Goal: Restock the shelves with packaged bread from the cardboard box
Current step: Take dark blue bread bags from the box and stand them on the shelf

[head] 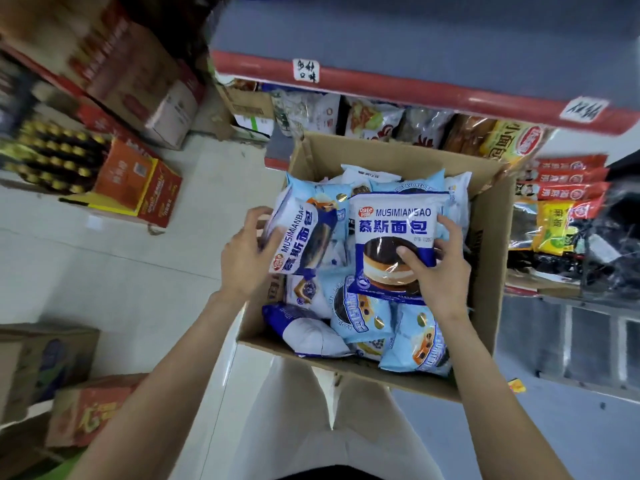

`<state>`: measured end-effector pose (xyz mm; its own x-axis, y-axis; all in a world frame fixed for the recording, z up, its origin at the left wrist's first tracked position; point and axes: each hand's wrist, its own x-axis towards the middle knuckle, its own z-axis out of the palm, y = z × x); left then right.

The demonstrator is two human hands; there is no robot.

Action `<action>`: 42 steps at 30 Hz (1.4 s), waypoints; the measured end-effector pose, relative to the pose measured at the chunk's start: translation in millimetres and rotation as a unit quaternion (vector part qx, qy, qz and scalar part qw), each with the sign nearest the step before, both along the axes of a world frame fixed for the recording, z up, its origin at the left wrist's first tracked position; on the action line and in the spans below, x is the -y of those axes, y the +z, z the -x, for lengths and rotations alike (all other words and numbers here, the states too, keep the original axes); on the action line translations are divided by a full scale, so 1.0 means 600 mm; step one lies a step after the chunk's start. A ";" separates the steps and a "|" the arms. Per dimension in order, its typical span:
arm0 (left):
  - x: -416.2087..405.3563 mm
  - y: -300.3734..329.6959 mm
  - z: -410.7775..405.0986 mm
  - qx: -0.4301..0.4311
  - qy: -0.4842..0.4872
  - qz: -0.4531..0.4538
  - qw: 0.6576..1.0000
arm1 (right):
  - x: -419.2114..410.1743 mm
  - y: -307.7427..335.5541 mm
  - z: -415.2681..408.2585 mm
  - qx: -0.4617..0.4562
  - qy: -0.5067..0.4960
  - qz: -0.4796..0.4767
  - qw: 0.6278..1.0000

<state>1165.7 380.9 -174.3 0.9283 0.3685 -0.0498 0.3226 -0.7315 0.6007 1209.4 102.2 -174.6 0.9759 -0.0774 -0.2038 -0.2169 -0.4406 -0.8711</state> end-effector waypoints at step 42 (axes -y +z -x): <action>-0.280 0.236 -0.592 0.295 -0.277 -0.335 0.851 | -0.397 0.148 -0.530 0.190 0.087 -0.154 0.966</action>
